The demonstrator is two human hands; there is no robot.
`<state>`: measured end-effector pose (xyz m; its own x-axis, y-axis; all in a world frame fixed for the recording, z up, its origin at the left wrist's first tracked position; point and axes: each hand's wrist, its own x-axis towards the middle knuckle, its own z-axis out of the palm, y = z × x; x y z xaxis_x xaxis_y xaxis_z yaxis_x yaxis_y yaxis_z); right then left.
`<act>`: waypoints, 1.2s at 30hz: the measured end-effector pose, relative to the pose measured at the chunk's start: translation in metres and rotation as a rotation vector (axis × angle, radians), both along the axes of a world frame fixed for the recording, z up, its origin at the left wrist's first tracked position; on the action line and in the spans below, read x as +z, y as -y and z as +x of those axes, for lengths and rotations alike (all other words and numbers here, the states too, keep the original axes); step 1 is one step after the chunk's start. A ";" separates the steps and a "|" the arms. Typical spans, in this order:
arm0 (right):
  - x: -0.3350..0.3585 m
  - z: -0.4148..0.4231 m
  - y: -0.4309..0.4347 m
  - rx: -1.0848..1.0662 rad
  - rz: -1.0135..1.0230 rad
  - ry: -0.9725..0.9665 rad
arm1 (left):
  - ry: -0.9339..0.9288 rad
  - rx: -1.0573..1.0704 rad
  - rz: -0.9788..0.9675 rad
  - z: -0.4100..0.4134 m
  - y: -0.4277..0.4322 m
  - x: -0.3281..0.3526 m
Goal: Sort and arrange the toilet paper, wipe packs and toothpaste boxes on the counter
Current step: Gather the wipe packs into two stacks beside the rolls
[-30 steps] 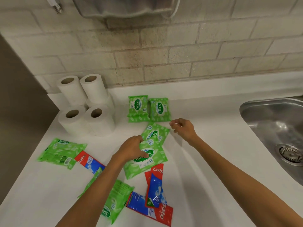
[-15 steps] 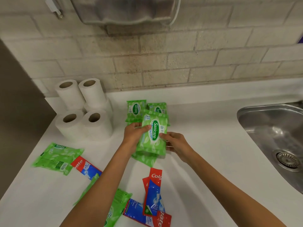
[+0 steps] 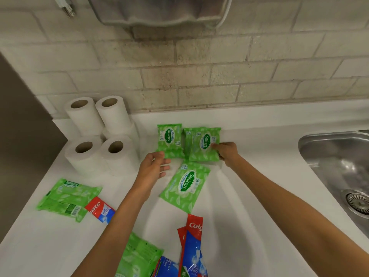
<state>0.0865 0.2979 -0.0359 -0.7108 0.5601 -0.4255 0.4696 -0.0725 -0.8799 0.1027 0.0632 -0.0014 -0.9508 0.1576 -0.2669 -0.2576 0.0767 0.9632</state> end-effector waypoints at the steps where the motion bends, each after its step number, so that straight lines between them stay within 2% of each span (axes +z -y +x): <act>1: 0.000 -0.009 0.000 0.012 0.056 0.009 | -0.009 0.008 -0.007 0.001 0.006 -0.001; 10: -0.013 -0.043 0.009 0.064 0.408 0.084 | -0.028 0.002 -0.052 0.007 0.028 -0.006; 14: -0.024 -0.039 0.007 0.125 0.446 0.077 | -0.041 -0.020 -0.066 0.009 0.027 -0.005; 23: -0.033 -0.018 0.011 0.469 0.676 0.049 | -0.018 -0.117 -0.122 0.018 0.019 -0.011; 36: -0.031 -0.029 0.012 0.457 0.713 0.047 | 0.000 -0.119 -0.208 0.014 0.025 -0.022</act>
